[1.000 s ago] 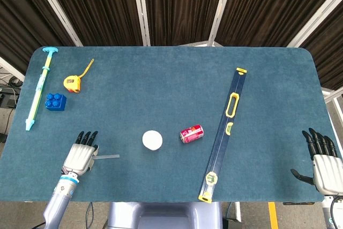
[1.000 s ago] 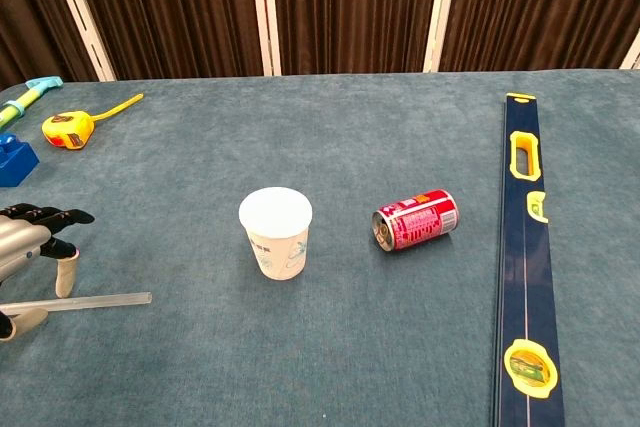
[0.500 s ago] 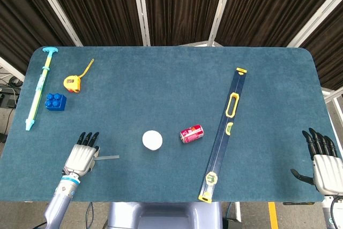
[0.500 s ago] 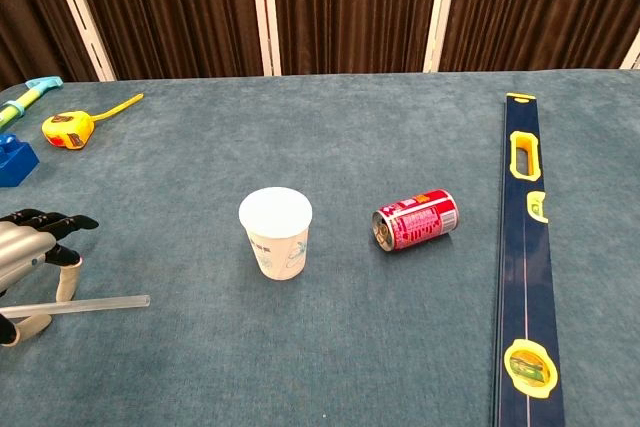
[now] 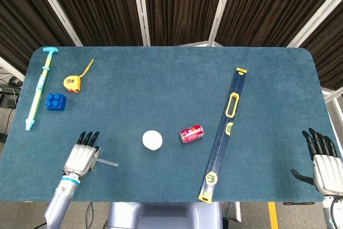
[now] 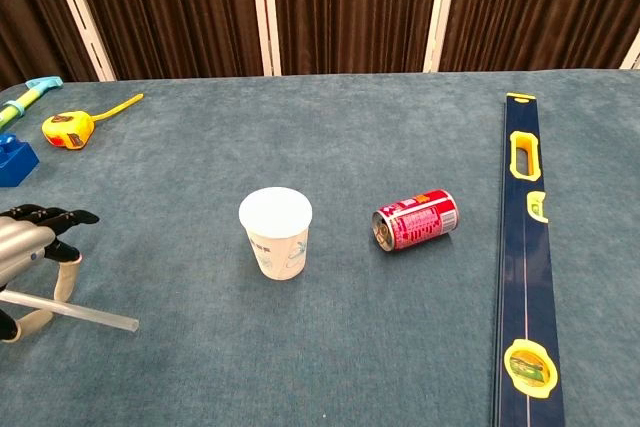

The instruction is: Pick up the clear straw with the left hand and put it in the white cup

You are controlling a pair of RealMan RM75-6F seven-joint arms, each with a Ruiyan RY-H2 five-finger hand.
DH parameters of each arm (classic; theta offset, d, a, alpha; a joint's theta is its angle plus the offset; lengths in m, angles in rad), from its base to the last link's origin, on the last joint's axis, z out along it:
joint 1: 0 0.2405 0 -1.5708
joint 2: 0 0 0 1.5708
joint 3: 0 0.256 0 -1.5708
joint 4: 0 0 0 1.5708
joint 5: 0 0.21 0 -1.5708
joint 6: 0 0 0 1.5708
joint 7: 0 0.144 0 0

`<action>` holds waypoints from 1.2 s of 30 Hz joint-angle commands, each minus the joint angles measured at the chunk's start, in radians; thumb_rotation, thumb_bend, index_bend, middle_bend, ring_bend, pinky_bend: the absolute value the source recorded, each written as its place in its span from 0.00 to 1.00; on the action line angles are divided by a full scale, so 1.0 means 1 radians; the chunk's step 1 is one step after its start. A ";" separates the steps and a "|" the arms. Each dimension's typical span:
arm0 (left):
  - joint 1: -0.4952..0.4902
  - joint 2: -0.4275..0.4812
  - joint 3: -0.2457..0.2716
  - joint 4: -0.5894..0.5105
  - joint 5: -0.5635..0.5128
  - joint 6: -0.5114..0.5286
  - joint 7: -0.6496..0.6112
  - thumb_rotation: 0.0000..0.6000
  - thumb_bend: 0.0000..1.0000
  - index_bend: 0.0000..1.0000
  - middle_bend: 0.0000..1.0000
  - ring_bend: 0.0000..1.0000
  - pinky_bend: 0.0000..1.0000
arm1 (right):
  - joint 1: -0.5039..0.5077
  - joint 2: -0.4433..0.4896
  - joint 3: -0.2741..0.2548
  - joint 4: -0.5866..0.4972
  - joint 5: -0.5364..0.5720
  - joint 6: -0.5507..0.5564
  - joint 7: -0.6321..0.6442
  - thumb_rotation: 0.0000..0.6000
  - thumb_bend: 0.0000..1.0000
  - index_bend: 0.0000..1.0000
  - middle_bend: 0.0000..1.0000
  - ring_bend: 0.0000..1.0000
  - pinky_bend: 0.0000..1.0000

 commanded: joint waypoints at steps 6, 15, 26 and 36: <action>-0.006 0.039 -0.046 -0.090 0.031 0.040 -0.049 1.00 0.40 0.54 0.00 0.00 0.00 | 0.000 0.000 0.000 0.000 0.000 0.000 0.000 1.00 0.08 0.00 0.00 0.00 0.00; -0.053 0.082 -0.204 -0.260 -0.031 0.016 -0.222 1.00 0.40 0.55 0.00 0.00 0.00 | 0.000 -0.001 0.000 0.000 0.000 0.001 -0.002 1.00 0.08 0.00 0.00 0.00 0.00; -0.185 0.056 -0.452 -0.433 -0.401 -0.225 -0.608 1.00 0.40 0.55 0.00 0.00 0.00 | 0.001 0.002 -0.001 0.002 -0.001 -0.003 0.008 1.00 0.08 0.00 0.00 0.00 0.00; -0.264 -0.068 -0.472 -0.340 -0.408 -0.256 -0.744 1.00 0.40 0.56 0.00 0.00 0.00 | 0.003 0.005 -0.002 0.006 -0.004 -0.007 0.021 1.00 0.09 0.00 0.00 0.00 0.00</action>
